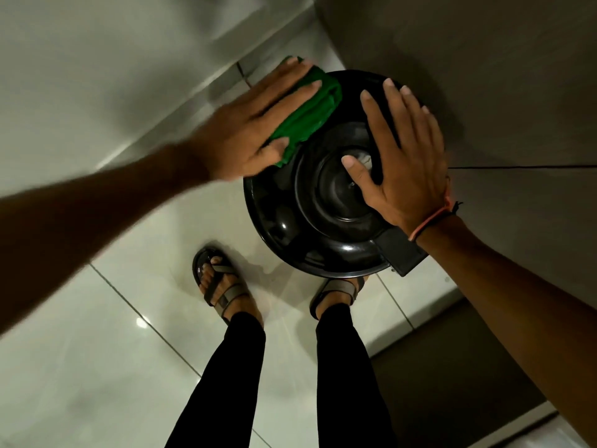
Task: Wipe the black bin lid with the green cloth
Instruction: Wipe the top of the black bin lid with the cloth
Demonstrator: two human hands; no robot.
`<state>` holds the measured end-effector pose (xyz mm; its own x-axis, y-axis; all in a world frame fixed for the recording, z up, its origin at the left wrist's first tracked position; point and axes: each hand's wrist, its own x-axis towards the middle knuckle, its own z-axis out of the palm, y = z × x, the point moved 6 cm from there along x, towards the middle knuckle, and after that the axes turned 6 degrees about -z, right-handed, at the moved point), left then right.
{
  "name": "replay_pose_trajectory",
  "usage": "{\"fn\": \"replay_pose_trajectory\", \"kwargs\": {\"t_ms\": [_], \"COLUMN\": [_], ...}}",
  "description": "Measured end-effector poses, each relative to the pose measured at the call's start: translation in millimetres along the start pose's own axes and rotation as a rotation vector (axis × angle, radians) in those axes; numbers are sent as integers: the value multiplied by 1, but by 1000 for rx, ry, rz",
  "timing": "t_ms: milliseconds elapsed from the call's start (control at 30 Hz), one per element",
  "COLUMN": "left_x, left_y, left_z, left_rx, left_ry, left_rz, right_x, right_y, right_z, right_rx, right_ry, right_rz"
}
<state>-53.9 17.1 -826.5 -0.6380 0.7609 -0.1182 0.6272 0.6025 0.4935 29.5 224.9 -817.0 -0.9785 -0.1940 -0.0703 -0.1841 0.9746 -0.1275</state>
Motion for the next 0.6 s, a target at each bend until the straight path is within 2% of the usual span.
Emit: {"fn": "replay_pose_trajectory", "kwargs": {"t_ms": [67,133,233,333,433,500,600], "left_x": [-10,-28,-53,-93,-131,-135,-116], "left_y": [19,40,81,122,110,88,71], "left_z": [5,15,38,74,82,77,58], "left_rx": [-75,-41,25,84,122,55,-154], "left_ry": [138,238,329,256,213,189,185], "left_rz": [-202,-366,-463,-400,-228,-153,-211], "right_x": [0,-1,0,-2,-1,0,1], "right_y": [1,-1,-1,-1,-1,-1,-1], "right_z": [-1,-1,-1,-2,-2,-1,-1], "right_rx": [9,25,33,40,49,43,39], "right_ry": [-7,-18,-32,-34,-36,-36,-42], "right_rz": [9,16,26,27,-1,-3,-3]}}
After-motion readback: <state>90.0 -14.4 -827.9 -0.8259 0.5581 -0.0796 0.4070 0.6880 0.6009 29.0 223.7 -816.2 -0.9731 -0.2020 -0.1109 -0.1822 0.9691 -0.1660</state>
